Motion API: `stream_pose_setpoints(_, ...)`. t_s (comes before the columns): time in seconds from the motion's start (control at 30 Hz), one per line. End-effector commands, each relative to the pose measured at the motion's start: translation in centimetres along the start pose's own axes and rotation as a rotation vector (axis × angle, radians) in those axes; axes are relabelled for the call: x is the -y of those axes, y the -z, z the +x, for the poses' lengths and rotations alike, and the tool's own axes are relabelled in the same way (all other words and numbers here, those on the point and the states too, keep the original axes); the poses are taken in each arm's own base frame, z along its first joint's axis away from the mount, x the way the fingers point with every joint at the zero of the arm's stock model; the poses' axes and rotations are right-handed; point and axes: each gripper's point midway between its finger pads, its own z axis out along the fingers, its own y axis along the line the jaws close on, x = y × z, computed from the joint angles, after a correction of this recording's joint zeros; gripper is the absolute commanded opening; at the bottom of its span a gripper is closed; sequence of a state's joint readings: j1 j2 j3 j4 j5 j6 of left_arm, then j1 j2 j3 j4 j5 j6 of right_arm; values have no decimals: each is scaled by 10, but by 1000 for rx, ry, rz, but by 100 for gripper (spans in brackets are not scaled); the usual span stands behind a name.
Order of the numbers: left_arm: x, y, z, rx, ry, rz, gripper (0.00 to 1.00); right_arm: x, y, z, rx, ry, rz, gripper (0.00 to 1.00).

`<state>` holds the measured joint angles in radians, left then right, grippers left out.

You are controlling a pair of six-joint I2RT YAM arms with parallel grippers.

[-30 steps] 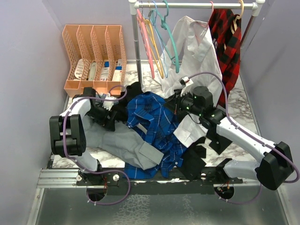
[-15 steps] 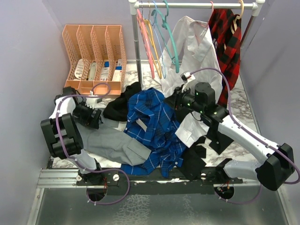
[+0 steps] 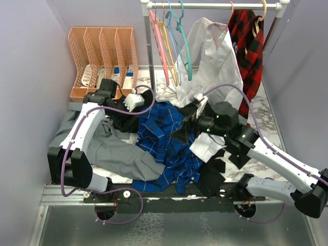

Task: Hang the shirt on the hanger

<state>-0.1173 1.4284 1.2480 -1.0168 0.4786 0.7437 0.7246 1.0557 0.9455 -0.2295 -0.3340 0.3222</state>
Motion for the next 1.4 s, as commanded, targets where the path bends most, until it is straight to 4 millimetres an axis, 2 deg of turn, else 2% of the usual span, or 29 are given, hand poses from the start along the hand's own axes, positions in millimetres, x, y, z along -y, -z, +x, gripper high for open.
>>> stream_pose_setpoints(0.0,7,6,-32,-1,-57,-52,83,-52,0,37,-138,-19,-70,92)
stream_pose_setpoints(0.07,10,7,-41,-3,-95,-70,81,-62,-4,48,-157,-20,-49,92)
stream_pose_setpoints(0.17,6,5,-50,-5,-155,-123,80,-48,0,47,-111,-33,43,92)
stream_pose_setpoints(0.23,10,0,-58,0,-210,-134,76,-35,6,35,-40,-29,117,93)
stream_pose_setpoints(0.33,26,-1,-70,7,-337,-109,72,-22,20,11,57,-20,208,94)
stream_pose_setpoints(0.4,35,-2,-68,-14,-428,-72,72,-14,32,-6,108,-6,265,95)
stream_pose_setpoints(0.47,35,0,-64,-34,-492,-61,70,-7,45,-19,153,-4,324,95)
stream_pose_setpoints(0.57,40,8,-61,-39,-585,-45,71,-4,67,-42,237,0,368,95)
stream_pose_setpoints(0.63,47,24,-69,0,-657,-40,72,-4,80,-53,282,-2,377,95)
stream_pose_setpoints(0.77,58,47,-73,66,-775,-77,75,-1,96,-56,312,-15,394,95)
stream_pose_setpoints(0.9,68,35,-76,116,-866,-140,77,2,103,-49,337,-41,398,95)
stream_pose_setpoints(1.13,114,-2,-86,125,-1038,-119,75,2,115,-51,368,-56,394,95)
stream_pose_setpoints(1.37,120,-25,-95,93,-1093,-78,70,8,141,-48,426,-95,412,95)
